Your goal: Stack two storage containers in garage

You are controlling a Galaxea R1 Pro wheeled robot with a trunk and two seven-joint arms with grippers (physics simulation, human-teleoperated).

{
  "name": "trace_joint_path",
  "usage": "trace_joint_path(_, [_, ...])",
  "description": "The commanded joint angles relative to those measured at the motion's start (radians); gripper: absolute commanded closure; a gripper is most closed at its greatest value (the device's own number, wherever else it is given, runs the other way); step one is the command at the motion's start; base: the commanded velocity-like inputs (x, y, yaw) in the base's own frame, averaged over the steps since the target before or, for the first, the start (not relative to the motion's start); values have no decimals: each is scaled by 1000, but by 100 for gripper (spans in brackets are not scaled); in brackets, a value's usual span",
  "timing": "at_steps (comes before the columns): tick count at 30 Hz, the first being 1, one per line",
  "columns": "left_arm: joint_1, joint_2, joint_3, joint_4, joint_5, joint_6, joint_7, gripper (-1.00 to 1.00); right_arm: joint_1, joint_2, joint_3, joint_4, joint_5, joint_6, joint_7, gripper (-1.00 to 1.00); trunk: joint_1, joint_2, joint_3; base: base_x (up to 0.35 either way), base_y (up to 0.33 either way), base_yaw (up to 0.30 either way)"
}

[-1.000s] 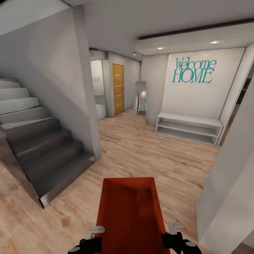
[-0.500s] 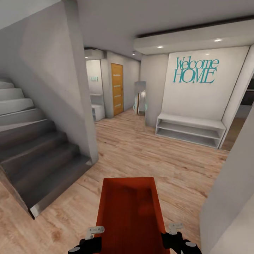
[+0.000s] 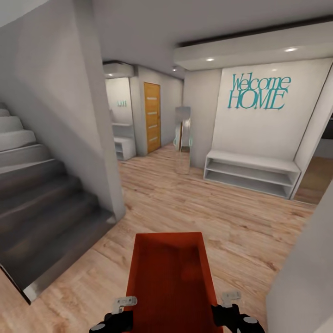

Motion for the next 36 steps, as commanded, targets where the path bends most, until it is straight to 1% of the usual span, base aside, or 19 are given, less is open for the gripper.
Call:
trace_joint_path(1, [-1, -1, 11, -4, -11, -27, 11, 100, 1, 7, -2, 0, 6, 6, 27, 100, 1, -2, -2, 330, -91, 0])
trace_joint_path(36, [-1, -1, 11, -4, -11, -27, 11, 100, 1, 7, -2, 0, 6, 6, 30, 100, 1, -2, -2, 330, -88, 0])
